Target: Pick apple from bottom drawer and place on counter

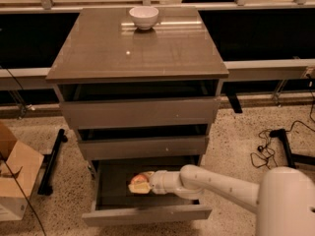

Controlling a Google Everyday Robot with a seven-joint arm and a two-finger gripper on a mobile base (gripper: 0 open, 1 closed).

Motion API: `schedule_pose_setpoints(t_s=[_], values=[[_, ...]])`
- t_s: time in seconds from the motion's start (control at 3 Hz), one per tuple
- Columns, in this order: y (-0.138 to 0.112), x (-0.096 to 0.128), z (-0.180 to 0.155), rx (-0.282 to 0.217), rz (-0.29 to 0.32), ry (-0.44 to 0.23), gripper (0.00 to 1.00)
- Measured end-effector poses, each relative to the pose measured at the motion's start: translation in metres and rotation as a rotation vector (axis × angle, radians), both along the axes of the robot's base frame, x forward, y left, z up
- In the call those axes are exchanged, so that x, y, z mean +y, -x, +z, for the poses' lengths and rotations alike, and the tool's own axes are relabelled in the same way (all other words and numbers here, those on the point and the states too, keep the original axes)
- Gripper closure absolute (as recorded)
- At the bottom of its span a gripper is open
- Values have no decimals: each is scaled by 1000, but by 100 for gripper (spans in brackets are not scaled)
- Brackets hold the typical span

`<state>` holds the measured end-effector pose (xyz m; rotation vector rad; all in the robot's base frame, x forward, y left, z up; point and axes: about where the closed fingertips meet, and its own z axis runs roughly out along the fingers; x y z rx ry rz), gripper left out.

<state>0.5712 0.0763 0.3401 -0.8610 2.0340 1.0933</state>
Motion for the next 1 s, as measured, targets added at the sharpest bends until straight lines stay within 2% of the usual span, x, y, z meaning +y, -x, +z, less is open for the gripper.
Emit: schedule_pose_setpoints(t_s=[0.33, 0.67, 1.0], values=[[15, -42, 84, -70, 15, -25, 100], [15, -66, 172, -173, 60, -22, 100], [4, -73, 256, -293, 125, 47, 100]])
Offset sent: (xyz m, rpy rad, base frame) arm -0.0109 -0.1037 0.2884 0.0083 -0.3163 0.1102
